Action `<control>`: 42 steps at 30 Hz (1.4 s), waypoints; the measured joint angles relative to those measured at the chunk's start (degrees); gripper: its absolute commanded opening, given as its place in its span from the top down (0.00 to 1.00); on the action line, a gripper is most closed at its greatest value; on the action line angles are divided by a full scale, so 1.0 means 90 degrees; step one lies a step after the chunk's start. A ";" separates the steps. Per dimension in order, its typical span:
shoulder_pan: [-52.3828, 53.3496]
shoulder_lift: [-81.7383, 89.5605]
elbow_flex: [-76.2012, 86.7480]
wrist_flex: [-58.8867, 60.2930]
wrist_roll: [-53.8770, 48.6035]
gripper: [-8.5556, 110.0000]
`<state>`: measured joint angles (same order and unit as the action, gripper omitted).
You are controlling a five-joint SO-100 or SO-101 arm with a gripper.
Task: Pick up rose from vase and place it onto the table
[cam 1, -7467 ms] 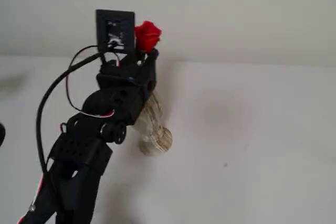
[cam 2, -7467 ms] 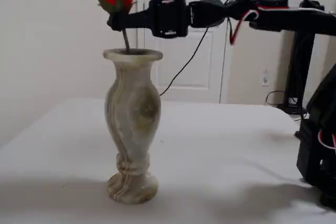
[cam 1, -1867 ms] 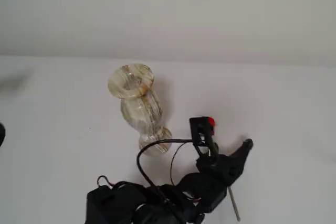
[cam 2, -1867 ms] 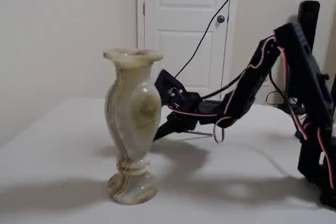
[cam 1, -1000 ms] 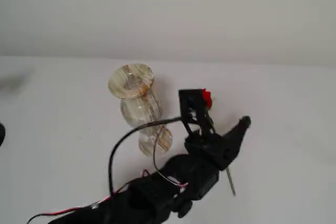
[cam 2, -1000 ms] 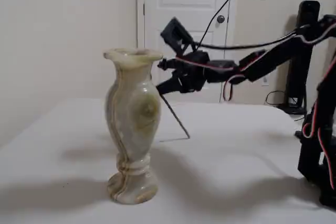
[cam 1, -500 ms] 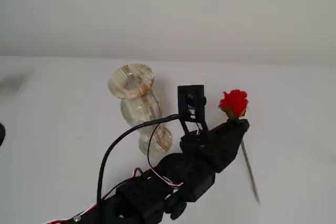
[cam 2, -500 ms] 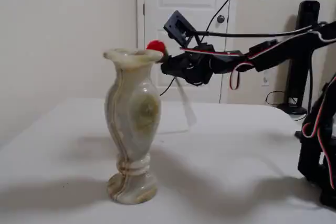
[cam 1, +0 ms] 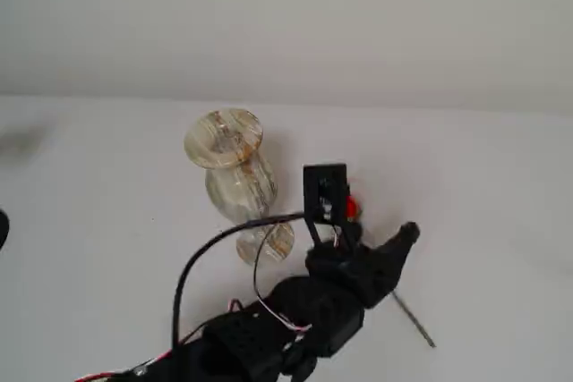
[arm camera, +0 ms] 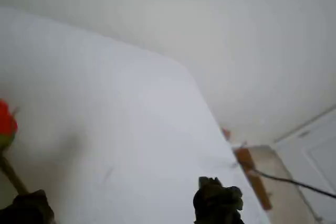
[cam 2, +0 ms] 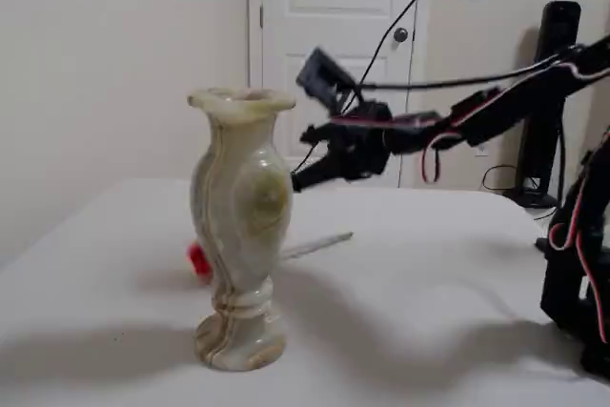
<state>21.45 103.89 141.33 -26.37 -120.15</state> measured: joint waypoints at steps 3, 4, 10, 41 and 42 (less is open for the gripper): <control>-0.0020 -0.0234 -0.0088 -0.0049 0.0029 0.62; -0.0049 -0.0234 -0.0137 -0.0049 0.0068 0.62; -0.0391 -0.0010 -0.0664 0.0234 0.1260 0.63; -0.1943 0.7822 0.0381 1.0117 1.2471 0.93; -0.1973 0.7949 0.0527 1.0137 1.2471 0.93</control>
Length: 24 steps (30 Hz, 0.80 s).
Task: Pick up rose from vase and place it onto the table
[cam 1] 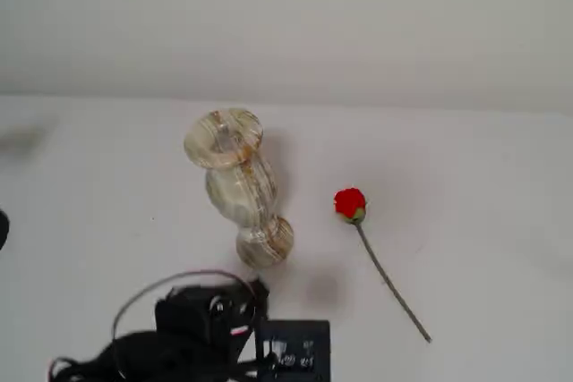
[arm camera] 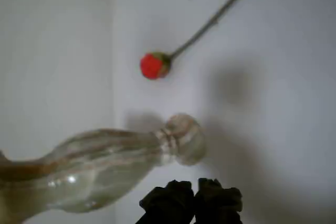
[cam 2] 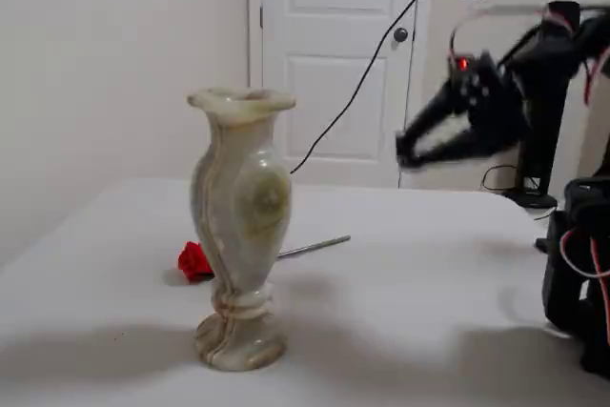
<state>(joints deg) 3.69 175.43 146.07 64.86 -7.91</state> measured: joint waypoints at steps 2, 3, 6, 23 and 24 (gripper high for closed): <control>-0.0088 0.0439 0.0420 0.0146 0.0020 0.93; -0.0156 0.0742 0.0723 0.0195 0.0029 0.93; -0.0205 0.1357 0.1338 0.0361 0.0098 0.93; -0.0107 0.1621 0.2998 0.0449 0.0156 0.89; -0.0107 0.1641 0.2998 0.0449 0.0156 0.89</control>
